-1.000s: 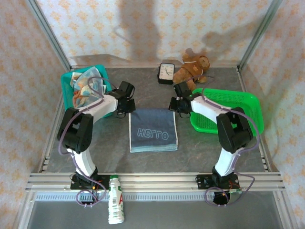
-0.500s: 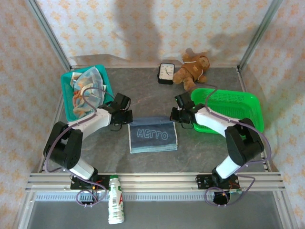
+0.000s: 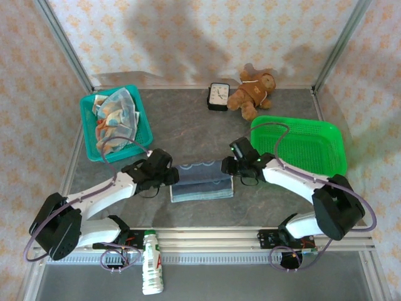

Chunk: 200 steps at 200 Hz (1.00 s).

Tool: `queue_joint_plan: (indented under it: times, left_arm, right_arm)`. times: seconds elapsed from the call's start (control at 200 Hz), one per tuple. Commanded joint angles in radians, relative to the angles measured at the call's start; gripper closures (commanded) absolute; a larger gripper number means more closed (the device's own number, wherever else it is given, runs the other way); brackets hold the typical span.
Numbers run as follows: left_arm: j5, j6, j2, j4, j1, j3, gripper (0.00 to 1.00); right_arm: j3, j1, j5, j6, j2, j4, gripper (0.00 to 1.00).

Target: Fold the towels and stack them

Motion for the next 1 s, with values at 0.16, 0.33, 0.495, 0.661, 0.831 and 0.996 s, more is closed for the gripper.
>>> queue_joint_plan:
  times: [0.16,0.33,0.495,0.661,0.831,0.996]
  left_arm:
    - [-0.015,-0.072,0.072,-0.087,0.035,0.096,0.52]
    - [0.027,-0.096,0.153,-0.080,0.057,0.101,0.62]
    - [0.030,-0.101,0.180,-0.077,0.062,0.090,0.65]
    - [0.067,-0.103,0.203,-0.046,0.062,0.083,0.70]
    - [0.082,-0.107,0.219,-0.035,0.062,0.077,0.74]
    - [0.086,-0.114,0.217,-0.027,0.062,0.066,0.78]
  right_arm:
    - [0.115,-0.005,0.060,0.056,0.093,-0.095,0.60]
    - [0.145,-0.013,0.057,0.052,0.149,-0.101,0.66]
    - [0.150,-0.027,0.040,0.039,0.197,-0.108,0.70]
    - [0.129,-0.032,0.046,0.038,0.197,-0.102,0.70]
    - [0.123,-0.034,0.025,0.037,0.205,-0.092,0.73]
    - [0.117,-0.034,0.014,0.038,0.213,-0.094,0.73]
